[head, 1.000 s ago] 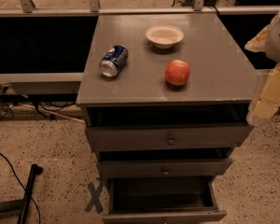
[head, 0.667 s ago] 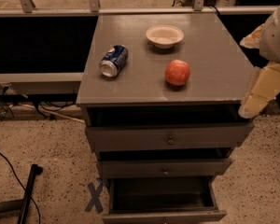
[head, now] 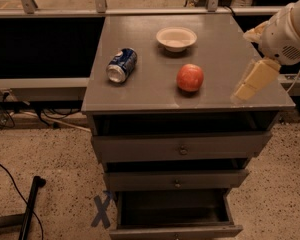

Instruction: Place apple into bottom drawer

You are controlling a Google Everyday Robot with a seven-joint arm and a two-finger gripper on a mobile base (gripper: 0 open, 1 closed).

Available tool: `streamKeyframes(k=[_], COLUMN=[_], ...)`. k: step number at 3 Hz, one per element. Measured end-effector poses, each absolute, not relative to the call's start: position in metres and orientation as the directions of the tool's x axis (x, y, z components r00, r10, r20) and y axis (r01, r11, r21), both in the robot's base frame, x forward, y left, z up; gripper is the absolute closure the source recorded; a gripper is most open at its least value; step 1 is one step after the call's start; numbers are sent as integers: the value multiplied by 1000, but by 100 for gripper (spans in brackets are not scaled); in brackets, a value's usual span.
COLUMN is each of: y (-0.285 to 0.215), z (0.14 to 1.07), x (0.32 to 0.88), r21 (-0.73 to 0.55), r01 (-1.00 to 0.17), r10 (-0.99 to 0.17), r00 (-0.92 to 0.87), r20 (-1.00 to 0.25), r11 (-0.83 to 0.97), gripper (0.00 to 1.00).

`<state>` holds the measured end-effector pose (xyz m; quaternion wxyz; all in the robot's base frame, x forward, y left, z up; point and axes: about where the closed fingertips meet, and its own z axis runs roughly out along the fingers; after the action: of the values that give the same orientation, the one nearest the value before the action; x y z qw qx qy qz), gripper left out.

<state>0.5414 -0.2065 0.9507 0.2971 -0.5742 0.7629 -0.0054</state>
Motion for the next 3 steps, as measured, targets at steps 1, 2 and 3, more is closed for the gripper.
streamKeyframes(k=[1, 2, 3], y=[-183, -151, -133], z=[955, 955, 940], x=[562, 572, 577], r21=[-315, -244, -188], r01=[-876, -894, -906], r10=[-811, -739, -728], r00=[-135, -130, -167], r20=[-569, -661, -665], r11=[366, 376, 379], gripper=[0, 0, 0])
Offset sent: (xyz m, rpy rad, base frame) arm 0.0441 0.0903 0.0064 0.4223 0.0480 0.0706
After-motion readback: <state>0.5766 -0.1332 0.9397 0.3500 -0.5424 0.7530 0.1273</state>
